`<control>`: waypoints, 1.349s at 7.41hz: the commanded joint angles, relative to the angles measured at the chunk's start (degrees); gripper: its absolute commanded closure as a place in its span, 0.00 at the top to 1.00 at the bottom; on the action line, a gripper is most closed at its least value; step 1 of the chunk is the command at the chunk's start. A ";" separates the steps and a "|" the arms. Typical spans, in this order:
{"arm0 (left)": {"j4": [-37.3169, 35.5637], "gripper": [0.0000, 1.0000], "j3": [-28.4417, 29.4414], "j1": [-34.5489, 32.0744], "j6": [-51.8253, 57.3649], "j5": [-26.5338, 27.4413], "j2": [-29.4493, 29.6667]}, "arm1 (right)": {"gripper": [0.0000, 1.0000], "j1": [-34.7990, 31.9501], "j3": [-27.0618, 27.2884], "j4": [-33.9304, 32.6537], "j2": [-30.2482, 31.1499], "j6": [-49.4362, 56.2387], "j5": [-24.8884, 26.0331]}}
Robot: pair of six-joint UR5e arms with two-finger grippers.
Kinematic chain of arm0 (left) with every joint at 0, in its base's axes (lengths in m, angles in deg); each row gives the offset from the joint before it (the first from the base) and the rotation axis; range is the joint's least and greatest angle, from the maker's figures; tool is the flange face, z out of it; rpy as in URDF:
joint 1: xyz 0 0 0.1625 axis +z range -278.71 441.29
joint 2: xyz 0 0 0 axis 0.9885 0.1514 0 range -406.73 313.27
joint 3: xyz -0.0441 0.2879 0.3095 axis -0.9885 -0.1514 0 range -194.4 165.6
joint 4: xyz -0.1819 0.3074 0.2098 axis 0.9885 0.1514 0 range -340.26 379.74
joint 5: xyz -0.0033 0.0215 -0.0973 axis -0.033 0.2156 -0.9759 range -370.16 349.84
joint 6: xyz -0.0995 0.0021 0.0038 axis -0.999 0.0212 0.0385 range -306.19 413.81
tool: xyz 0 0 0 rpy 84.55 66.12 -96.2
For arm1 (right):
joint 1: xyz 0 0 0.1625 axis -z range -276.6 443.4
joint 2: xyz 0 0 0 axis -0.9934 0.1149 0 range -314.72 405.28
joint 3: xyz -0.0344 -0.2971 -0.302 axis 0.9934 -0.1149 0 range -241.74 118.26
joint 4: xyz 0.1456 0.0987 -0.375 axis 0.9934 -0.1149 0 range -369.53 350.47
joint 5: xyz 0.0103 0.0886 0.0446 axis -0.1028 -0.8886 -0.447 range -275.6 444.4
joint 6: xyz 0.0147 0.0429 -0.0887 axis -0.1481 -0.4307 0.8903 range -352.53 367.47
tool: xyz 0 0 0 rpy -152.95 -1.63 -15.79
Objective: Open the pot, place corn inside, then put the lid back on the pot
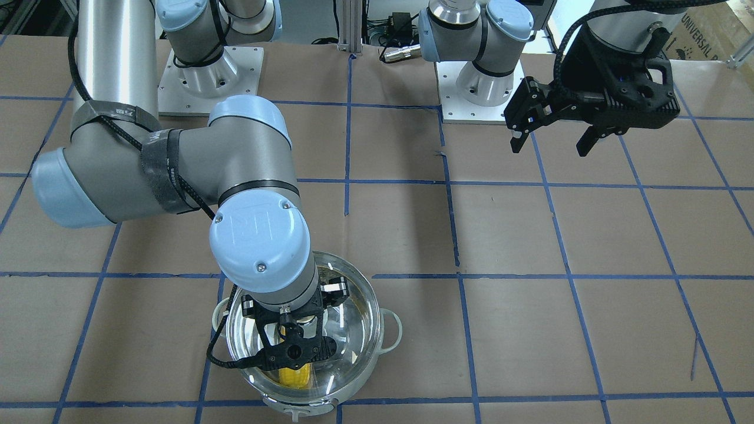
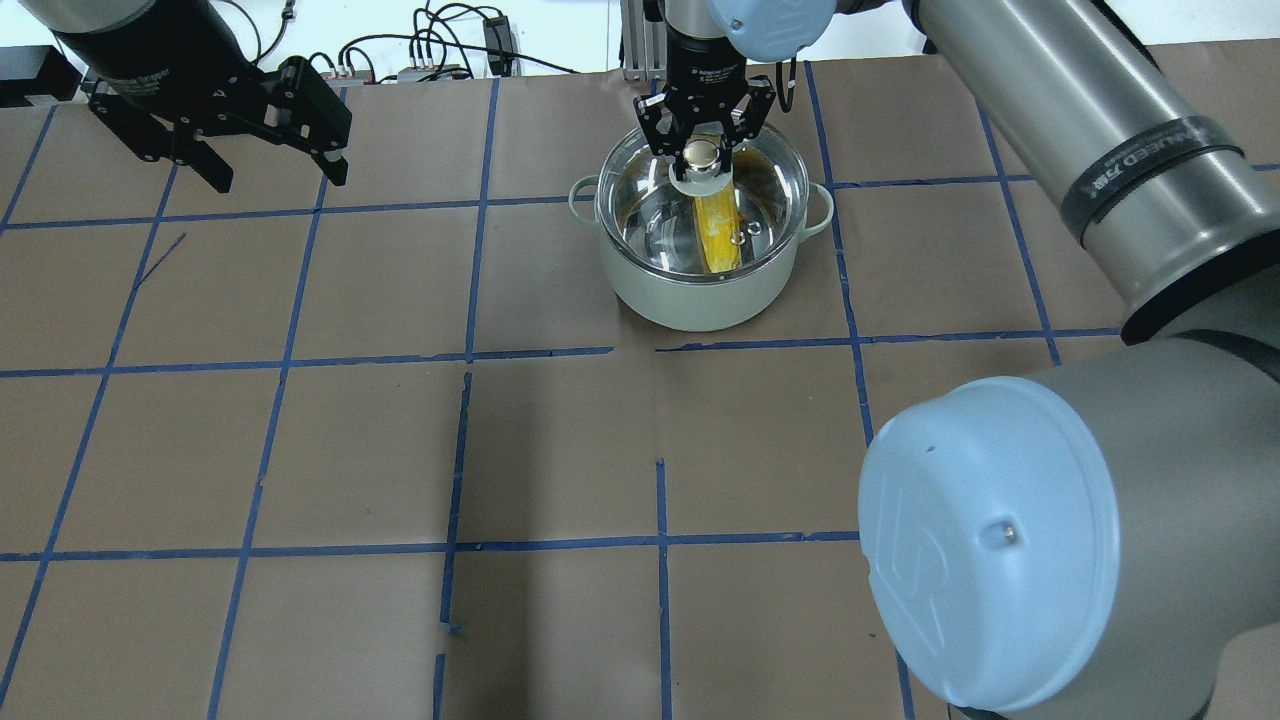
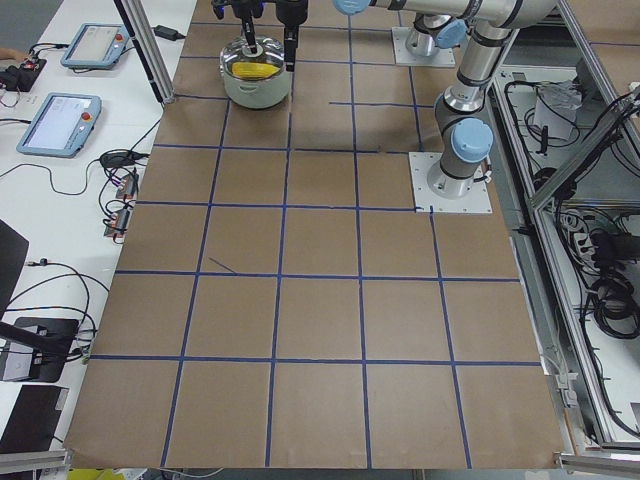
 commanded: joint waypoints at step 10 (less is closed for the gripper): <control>-0.06 1.00 0.00 0.00 0.00 0.00 0.06 | 0.63 0.00 -0.14 -0.58 -0.20 0.26 0.03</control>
